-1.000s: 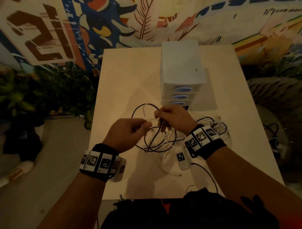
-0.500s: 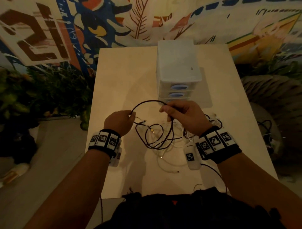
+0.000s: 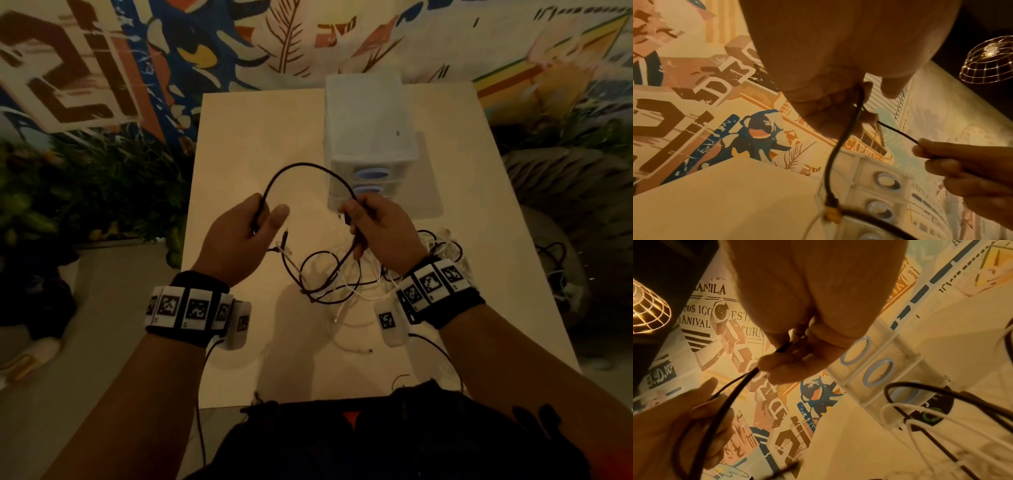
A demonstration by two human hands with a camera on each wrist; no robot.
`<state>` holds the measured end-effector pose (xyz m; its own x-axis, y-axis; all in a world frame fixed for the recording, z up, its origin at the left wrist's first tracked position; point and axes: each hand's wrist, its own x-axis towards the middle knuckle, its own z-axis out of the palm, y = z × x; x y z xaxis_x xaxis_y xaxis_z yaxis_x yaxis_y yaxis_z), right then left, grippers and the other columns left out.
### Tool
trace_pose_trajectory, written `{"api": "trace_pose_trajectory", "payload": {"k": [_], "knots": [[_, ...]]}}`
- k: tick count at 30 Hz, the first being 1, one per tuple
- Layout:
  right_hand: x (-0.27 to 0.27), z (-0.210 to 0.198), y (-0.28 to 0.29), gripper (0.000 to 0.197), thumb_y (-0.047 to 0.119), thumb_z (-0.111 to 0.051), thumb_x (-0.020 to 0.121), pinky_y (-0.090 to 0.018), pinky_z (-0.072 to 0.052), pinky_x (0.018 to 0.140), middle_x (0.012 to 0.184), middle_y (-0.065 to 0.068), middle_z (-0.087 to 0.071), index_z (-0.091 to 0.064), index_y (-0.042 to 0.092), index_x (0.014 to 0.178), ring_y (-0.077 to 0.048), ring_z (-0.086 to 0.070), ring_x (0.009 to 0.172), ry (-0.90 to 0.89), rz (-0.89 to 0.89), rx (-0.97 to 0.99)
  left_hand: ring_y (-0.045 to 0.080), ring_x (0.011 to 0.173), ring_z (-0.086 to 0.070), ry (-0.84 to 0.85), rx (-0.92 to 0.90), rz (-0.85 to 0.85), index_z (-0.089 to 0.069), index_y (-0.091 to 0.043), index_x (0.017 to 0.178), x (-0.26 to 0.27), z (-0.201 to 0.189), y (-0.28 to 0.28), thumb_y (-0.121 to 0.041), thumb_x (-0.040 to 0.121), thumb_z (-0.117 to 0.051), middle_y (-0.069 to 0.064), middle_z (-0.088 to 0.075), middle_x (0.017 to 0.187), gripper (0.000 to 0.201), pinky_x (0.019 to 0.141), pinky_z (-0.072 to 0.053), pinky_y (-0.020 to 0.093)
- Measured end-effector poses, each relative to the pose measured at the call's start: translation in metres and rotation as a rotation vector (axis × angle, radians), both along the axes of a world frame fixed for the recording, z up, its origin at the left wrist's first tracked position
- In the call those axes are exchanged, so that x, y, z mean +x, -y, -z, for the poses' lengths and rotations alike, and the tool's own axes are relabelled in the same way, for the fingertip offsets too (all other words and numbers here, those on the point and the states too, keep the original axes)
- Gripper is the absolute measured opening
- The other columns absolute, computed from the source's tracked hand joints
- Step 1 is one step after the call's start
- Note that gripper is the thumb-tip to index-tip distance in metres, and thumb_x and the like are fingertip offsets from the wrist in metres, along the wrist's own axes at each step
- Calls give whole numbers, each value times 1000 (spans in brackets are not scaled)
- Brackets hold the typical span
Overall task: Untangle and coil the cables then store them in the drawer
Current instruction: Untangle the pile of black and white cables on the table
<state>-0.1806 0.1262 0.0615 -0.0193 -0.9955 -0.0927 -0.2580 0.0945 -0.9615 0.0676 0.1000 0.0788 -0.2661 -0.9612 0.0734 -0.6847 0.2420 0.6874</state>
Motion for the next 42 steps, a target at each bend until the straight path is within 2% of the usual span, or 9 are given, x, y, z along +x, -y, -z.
{"api": "trace_pose_trajectory", "payload": {"k": [4, 8, 11, 17, 20, 25, 31, 36, 42], "knots": [[10, -11, 10, 19, 31, -54, 104, -31, -53, 45, 73, -7, -58, -67, 19, 99, -24, -60, 44, 59, 6, -8, 17, 51, -50, -241, 131, 9, -40, -15, 86, -6, -8, -15, -60, 89, -60, 6, -45, 64, 49, 51, -49, 31], [23, -19, 17, 26, 33, -56, 102, -31, -54, 48, 77, -10, -61, -67, 11, 108, -24, -63, 48, 160, 13, 20, 6, 51, -46, 24, 244, 140, -49, -27, 100, -15, 0, -23, -68, 73, -76, -7, -53, 63, 56, 51, -38, 23], [30, -22, 19, 28, 32, -58, 101, -36, -57, 54, 76, -9, -63, -68, 7, 110, -25, -64, 52, 217, -1, 44, 2, 61, -58, 255, 224, 156, -62, -28, 98, -18, 13, -23, -66, 86, -63, -9, -66, 70, 40, 58, -42, 26], [24, -5, 8, 42, 31, -38, 109, -39, -59, 73, 93, -17, -69, -68, 2, 111, -30, -67, 74, 352, -65, 180, 3, 72, -63, 85, 205, 21, -65, -24, 79, 0, 17, -17, -38, 106, -46, -8, -69, 68, 36, 73, -47, 31], [18, 32, -9, 24, 20, -50, 104, -39, -60, 76, 91, -9, -74, -71, 8, 99, -26, -71, 75, 106, -172, 223, 9, 76, -64, -71, 190, -66, -63, -25, 74, 12, 15, -13, -35, 107, -46, -3, -69, 69, 39, 79, -48, 29], [26, 88, -34, 24, 22, -53, 101, -35, -55, 87, 106, 3, -72, -66, 23, 122, -13, -67, 91, -306, -356, 267, 13, 74, -63, -293, 286, -118, -64, -26, 80, 28, 21, -10, -37, 107, -44, -2, -67, 67, 36, 84, -48, 36], [43, 96, -25, 29, 43, -58, 98, -35, -49, 83, 99, 1, -56, -68, 28, 120, -19, -59, 92, -620, -458, 165, 2, 45, -42, -396, 327, -160, -59, -12, 86, 29, 18, -15, -25, 110, -39, 12, -62, 69, 34, 48, -34, 13], [31, 94, -18, 25, 44, -62, 95, -31, -43, 74, 93, 4, -46, -72, 23, 104, -16, -53, 85, -609, -386, 55, 14, 66, -58, -235, 255, -311, -63, -18, 93, 43, 38, -6, -39, 107, -45, 0, -68, 70, 31, 68, -47, 27], [20, 85, -23, 20, 38, -72, 89, -26, -40, 71, 89, 2, -49, -74, 19, 93, -13, -48, 79, -578, -212, -149, 17, 64, -60, -46, 402, -386, -62, -22, 112, 37, 69, -9, -43, 104, -50, 0, -72, 75, 26, 61, -45, 31]]}}
